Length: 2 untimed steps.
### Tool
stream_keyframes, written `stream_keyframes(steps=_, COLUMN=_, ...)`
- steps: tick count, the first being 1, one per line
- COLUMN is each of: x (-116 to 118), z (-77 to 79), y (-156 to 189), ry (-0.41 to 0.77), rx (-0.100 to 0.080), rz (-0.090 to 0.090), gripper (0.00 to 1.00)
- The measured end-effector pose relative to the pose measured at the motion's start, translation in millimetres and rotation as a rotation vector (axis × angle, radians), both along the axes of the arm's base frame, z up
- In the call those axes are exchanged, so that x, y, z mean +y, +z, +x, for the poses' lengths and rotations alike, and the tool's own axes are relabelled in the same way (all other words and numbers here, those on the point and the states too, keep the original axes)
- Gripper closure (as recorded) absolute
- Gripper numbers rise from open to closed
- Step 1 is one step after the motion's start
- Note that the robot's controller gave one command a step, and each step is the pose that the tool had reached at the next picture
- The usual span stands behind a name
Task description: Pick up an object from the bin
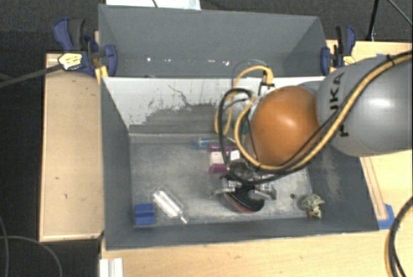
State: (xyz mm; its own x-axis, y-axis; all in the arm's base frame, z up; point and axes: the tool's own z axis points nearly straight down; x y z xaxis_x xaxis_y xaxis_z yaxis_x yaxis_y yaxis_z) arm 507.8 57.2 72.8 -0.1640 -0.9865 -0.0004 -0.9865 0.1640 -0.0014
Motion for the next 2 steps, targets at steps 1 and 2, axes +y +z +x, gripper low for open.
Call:
stream_keyframes(steps=1, x=-0.3, z=1.2, y=1.2, ry=-0.009, rx=-0.002, rz=-0.001, gripper=1.0)
stream_keyframes(steps=2, x=10.9, z=18.0, y=270.0, ry=-0.111, rx=-0.009, rz=0.003, gripper=1.0)
